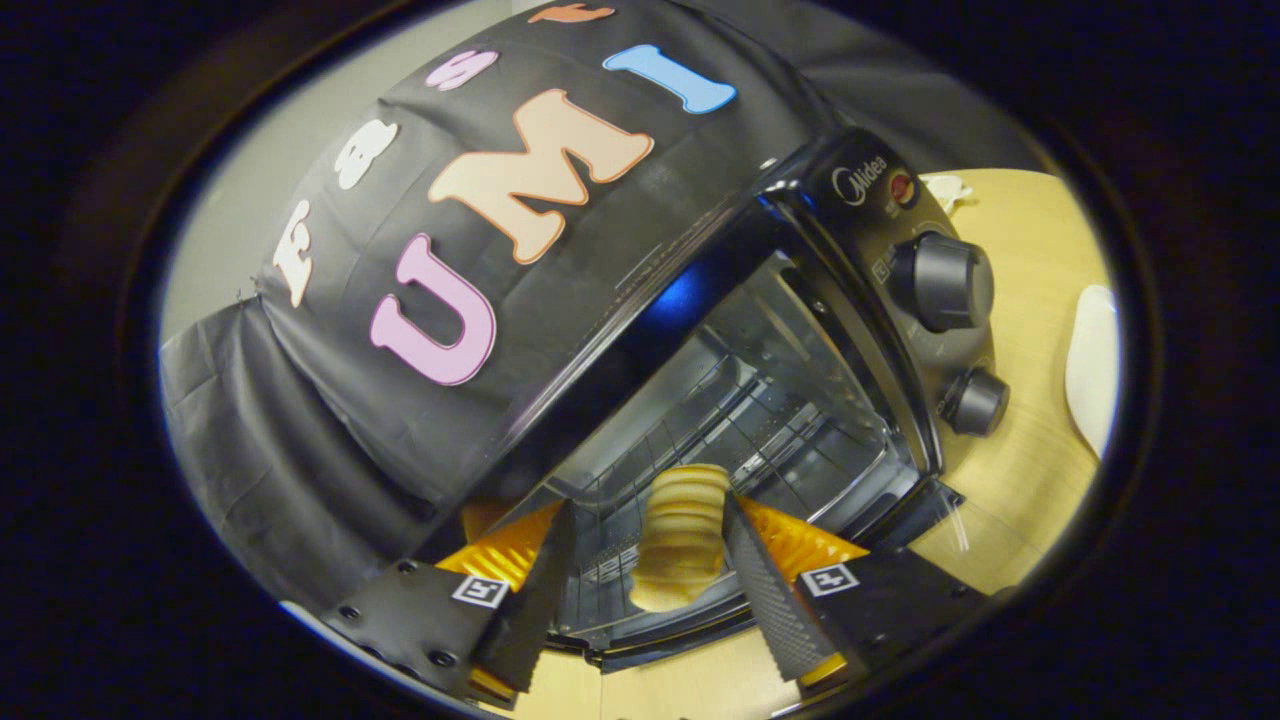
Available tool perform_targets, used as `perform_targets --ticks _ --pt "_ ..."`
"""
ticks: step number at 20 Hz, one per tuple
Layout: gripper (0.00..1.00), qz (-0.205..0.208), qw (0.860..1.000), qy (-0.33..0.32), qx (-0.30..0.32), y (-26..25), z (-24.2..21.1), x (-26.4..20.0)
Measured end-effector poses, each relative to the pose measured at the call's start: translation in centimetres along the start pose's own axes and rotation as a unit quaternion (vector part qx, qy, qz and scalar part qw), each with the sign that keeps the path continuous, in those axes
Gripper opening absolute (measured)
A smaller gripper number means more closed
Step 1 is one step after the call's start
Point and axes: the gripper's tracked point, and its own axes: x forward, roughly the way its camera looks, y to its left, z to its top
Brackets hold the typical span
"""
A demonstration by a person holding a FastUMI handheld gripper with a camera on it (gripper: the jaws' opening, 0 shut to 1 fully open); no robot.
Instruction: Open the toaster oven, put the food inside, and close the toaster oven door.
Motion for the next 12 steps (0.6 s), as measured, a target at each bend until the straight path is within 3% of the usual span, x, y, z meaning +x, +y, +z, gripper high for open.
perform_targets --ticks 1,12 --pt "0.93 0.004 1.000 0.000 -0.006 0.1 0.0 -0.1" --pt "0.97 0.077 0.995 0.008 -0.058 2.3 1.0 -6.9"
